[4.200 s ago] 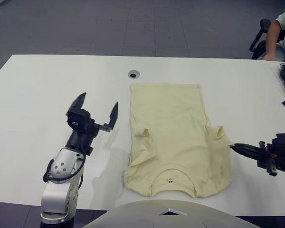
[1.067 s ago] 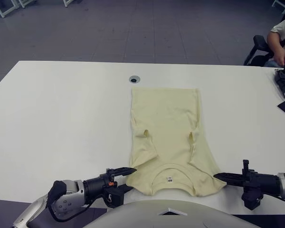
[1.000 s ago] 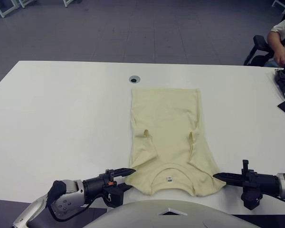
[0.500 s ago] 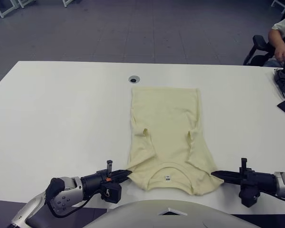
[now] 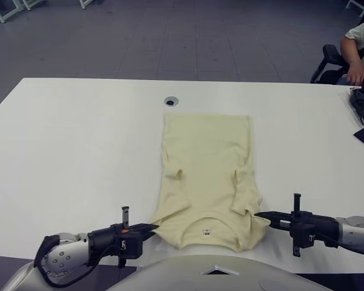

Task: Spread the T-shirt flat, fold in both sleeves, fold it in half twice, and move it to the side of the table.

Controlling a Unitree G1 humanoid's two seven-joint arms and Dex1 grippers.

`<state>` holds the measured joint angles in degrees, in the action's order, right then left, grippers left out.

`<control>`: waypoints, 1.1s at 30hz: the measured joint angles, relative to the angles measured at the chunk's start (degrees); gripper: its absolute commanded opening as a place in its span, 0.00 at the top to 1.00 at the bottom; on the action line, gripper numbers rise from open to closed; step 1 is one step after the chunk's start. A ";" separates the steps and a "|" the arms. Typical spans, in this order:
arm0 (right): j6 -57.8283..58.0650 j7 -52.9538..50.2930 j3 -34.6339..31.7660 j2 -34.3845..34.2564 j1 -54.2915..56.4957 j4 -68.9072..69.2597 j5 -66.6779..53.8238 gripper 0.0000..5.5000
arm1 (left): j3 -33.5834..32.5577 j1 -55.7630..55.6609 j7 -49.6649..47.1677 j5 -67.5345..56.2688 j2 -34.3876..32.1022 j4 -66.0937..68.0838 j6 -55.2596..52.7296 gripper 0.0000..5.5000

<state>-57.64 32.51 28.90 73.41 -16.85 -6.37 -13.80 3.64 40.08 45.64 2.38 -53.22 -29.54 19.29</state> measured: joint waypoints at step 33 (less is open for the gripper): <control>40.21 25.20 -10.13 -6.23 25.34 1.82 -29.29 1.00 | 1.03 -50.13 25.16 -9.19 -4.21 14.82 -17.51 1.00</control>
<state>-17.43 57.71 18.77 67.18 8.49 -4.55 -43.09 4.66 -10.05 70.80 -6.81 -57.43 -14.72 1.79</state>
